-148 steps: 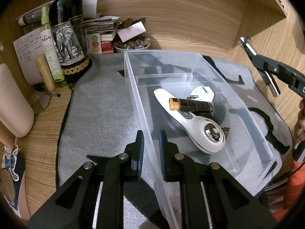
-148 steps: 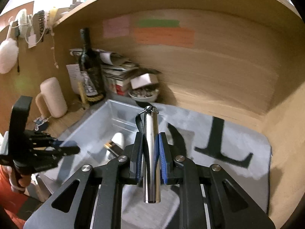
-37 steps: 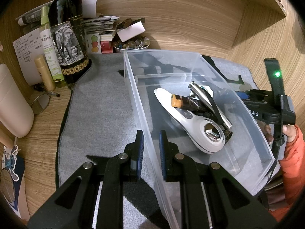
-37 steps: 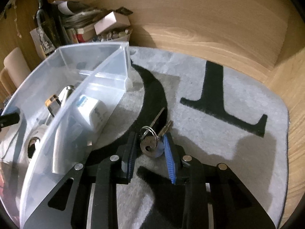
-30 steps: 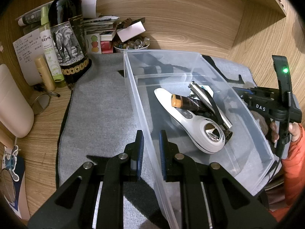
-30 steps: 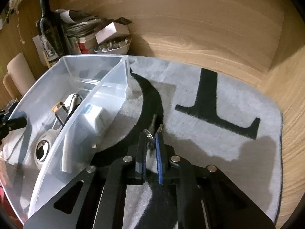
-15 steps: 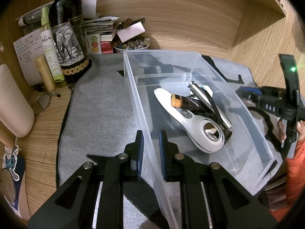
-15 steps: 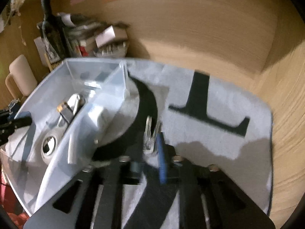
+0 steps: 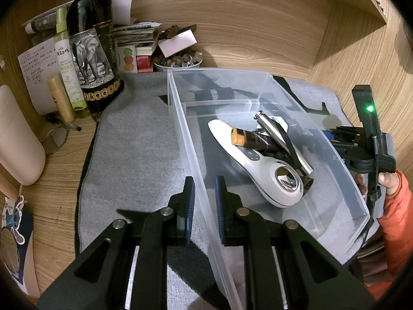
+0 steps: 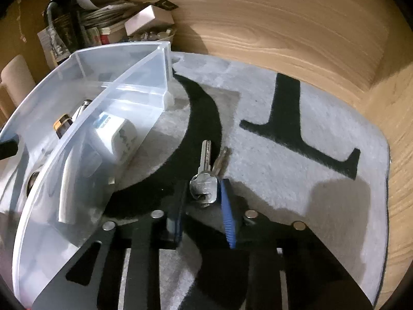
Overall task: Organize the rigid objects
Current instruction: 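Carry the keys into the clear box and open the right gripper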
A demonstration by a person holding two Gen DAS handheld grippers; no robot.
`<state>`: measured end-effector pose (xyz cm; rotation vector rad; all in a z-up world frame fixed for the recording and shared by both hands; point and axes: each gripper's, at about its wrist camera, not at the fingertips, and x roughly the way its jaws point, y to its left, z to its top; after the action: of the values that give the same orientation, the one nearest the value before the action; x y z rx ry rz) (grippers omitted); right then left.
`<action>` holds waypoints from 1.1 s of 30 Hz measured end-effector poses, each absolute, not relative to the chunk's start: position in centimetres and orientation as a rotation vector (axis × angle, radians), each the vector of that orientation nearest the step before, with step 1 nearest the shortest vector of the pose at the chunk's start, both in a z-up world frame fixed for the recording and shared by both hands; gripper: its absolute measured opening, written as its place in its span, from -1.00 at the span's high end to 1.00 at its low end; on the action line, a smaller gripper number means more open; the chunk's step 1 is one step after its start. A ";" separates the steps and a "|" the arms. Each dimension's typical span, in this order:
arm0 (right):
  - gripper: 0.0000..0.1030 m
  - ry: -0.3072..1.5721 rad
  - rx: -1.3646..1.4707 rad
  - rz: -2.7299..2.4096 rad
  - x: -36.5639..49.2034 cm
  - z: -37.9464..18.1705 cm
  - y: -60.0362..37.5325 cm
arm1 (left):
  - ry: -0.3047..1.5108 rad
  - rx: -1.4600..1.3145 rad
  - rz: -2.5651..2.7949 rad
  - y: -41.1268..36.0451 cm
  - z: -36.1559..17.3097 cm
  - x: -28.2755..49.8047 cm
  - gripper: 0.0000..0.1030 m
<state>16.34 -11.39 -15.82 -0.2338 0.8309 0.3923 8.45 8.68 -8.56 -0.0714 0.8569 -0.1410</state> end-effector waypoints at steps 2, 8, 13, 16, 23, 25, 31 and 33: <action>0.62 0.828 -0.226 0.394 16.2 -15.7 -11.5 | 0.857 -0.069 -0.140 8.7 -8.5 8.5 0.73; 0.63 0.794 -0.190 0.402 15.4 -14.6 -11.8 | 0.858 -0.065 -0.138 8.6 -8.6 8.5 0.73; 0.63 0.746 -0.196 0.413 14.1 -13.2 -11.9 | 0.859 -0.065 -0.138 8.7 -8.6 8.5 0.73; 0.63 0.733 -0.197 0.416 13.7 -12.8 -11.9 | 0.858 -0.065 -0.139 8.6 -8.6 8.5 0.73; 0.63 0.657 -0.188 0.416 12.4 -10.2 -12.1 | 0.859 -0.071 -0.143 8.7 -8.5 8.5 0.73; 0.63 0.632 -0.190 0.420 12.1 -9.3 -11.9 | 0.858 -0.072 -0.144 8.7 -8.5 8.4 0.73; 0.63 0.542 -0.179 0.464 10.8 -6.1 -10.7 | 0.858 -0.072 -0.144 8.7 -8.5 8.4 0.73; 0.63 0.511 -0.184 0.485 10.3 -5.2 -10.0 | 0.857 -0.072 -0.144 8.7 -8.5 8.4 0.73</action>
<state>10.30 -10.01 -5.15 -0.1836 0.5114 0.4851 8.37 8.67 -8.52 -0.0722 0.8573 -0.1442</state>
